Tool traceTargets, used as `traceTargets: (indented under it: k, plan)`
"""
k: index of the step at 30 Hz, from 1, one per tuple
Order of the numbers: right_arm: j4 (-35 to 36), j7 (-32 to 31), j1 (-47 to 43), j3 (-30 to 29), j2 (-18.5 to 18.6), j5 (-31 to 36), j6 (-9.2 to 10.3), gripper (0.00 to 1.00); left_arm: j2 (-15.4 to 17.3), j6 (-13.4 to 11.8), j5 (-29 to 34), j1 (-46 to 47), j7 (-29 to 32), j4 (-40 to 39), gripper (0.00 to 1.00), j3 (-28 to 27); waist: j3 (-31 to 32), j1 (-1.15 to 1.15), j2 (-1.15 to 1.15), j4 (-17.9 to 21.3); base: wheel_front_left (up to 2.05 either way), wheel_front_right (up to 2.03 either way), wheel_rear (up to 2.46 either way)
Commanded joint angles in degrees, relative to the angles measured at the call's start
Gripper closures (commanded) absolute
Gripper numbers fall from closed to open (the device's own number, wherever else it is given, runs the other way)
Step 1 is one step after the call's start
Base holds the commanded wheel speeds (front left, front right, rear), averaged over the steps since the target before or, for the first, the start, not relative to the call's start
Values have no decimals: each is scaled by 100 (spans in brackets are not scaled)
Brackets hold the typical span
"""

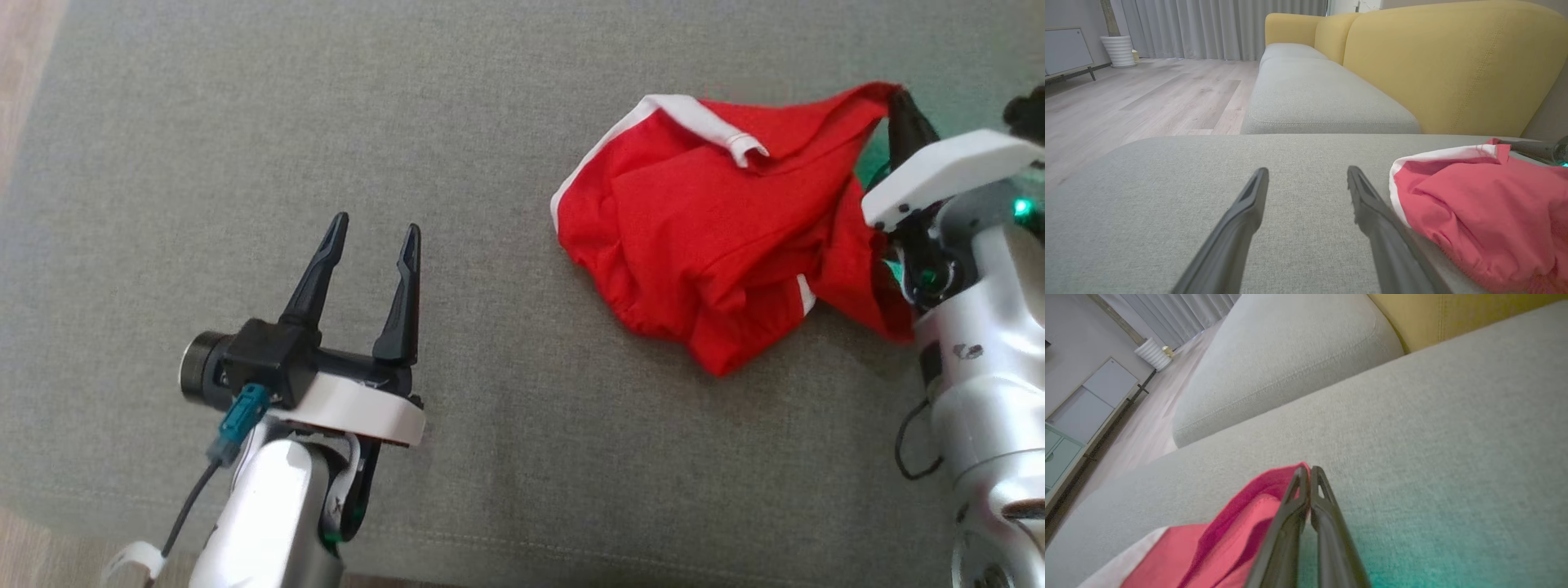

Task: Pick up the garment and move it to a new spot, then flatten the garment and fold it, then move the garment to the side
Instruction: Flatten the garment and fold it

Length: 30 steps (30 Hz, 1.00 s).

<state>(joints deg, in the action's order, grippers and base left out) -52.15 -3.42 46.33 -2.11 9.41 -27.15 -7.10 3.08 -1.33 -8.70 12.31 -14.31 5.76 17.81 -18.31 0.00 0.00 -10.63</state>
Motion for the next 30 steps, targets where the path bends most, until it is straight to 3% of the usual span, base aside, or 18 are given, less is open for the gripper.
traceTargets:
  k: [1, 2, 8, 14, 21, 30]
  plan:
    - [40, 126, 182, 118, -67, -61, -39, 9, 12, -8, 35, 230, -69, -212, 0, -181, -40, 0, 0, 25, 0, 0, 0]
    - [-19, 169, 183, 155, -87, -122, -39, 0, 9, -17, 43, 232, -69, -214, 0, -194, -47, 0, 0, 52, 0, 0, 0]
    - [198, 615, -131, 822, -95, -333, -39, 0, 10, -26, 109, 171, -69, -168, 0, -281, 80, 0, 0, 311, 0, 0, 0]
    - [883, 1355, -772, 1628, 236, 111, -39, 0, 53, -14, 134, 5, -69, -101, 0, -417, 376, 0, 0, 629, 0, 0, 0]
    - [2026, 1653, -1690, 1362, 380, 994, -39, 0, 149, -19, 129, -230, -69, -81, 0, -574, 723, 0, 0, 916, 0, 0, 0]
    - [3856, 1066, -3315, 730, -69, 1834, -39, 0, 217, -17, 112, -512, -69, -35, 0, -625, 1071, 0, 0, 1030, 0, 0, 0]
